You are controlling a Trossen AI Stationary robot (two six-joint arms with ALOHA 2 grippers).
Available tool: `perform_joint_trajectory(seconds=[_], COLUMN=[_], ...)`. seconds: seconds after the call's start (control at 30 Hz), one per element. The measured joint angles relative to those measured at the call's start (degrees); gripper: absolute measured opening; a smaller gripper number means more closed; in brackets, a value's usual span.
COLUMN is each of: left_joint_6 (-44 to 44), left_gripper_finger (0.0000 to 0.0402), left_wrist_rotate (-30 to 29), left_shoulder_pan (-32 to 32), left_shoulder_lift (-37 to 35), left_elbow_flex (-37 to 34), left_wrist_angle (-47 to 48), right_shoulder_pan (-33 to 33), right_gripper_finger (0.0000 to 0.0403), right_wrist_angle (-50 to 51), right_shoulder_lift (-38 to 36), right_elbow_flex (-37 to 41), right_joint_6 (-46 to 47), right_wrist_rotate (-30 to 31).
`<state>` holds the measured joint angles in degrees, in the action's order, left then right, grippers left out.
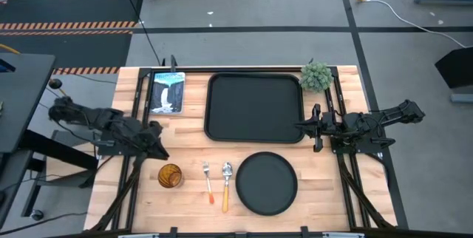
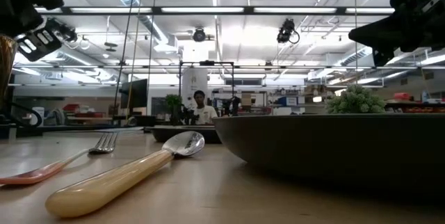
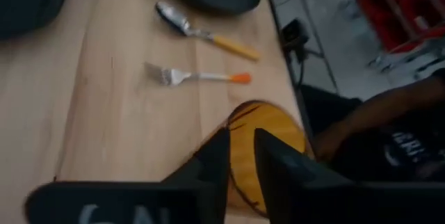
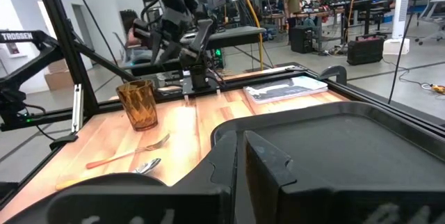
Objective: Pick and place plate/cup/fork/spoon on tray
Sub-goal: Put the orange cup on the top right side of the black tray
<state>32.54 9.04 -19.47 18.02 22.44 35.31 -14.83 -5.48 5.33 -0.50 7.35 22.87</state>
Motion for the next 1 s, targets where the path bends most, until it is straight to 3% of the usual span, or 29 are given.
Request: perform_joint_trajectory(seconds=[0.2, 0.33, 1.0], left_joint_6=[2.8, 2.4, 4.3], left_gripper_finger=[0.0141, 0.0162, 0.0165], left_wrist_rotate=[2.7, 1.7, -11.9], left_shoulder_pan=[-1.6, -3.1, -14.0], left_shoulder_lift=[7.0, 11.3, 29.2], left_elbow_flex=[0.5, 3.2, 15.6], left_wrist_angle=[0.7, 2.4, 9.6], right_shoulder_pan=[0.0, 0.0, 0.0], right_gripper_finger=[0.0034, 0.0034, 0.0034], right_wrist_angle=[0.0, 0.0, 0.0], right_shoulder_lift=[0.0, 0.0, 0.0], right_elbow_flex=[0.0, 0.0, 0.0], right_joint_6=[0.0, 0.0, 0.0], right_wrist_rotate=[0.0, 0.0, 0.0])
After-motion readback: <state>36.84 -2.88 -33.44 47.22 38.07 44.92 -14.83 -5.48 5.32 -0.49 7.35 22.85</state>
